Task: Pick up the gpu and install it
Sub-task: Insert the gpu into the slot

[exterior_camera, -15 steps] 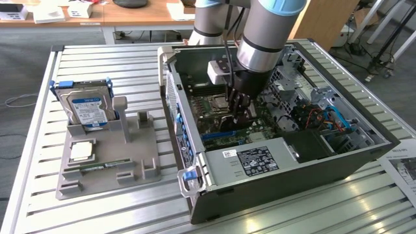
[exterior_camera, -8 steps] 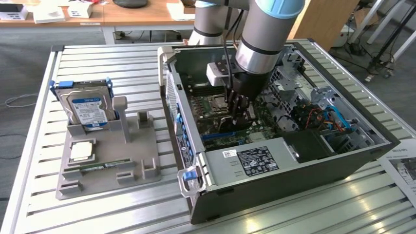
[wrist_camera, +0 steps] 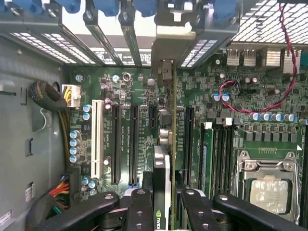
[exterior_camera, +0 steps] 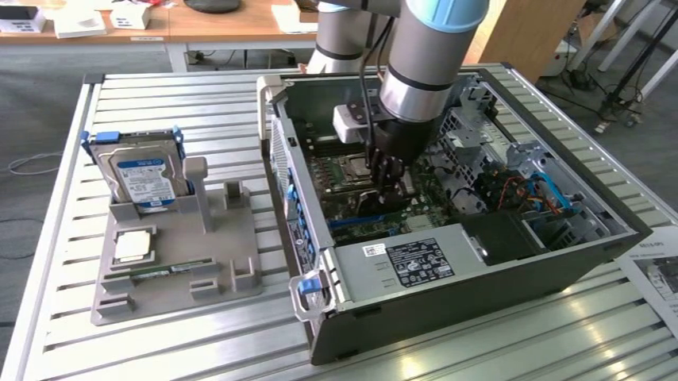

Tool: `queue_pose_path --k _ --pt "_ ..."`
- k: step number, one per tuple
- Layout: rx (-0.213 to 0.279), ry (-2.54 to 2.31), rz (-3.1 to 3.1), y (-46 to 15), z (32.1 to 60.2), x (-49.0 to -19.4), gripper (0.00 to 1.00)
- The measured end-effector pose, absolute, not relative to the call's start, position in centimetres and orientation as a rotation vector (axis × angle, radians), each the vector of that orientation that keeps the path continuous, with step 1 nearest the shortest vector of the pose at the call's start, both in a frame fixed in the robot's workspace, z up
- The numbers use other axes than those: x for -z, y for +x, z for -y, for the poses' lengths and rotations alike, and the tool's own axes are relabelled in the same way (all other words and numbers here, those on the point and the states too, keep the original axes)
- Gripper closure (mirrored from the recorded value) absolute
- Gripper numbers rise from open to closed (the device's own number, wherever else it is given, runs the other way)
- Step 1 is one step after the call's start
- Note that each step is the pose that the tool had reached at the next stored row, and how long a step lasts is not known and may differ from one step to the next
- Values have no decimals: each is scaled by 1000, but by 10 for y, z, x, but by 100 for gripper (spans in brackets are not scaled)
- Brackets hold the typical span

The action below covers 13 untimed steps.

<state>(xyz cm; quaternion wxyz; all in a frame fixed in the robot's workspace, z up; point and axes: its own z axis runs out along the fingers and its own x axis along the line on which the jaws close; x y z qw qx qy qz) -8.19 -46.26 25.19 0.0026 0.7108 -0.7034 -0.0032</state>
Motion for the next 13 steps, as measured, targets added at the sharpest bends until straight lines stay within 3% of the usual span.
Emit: queue_pose_path --k 13 --pt "9 2230 2207 -85 461 -252 73"
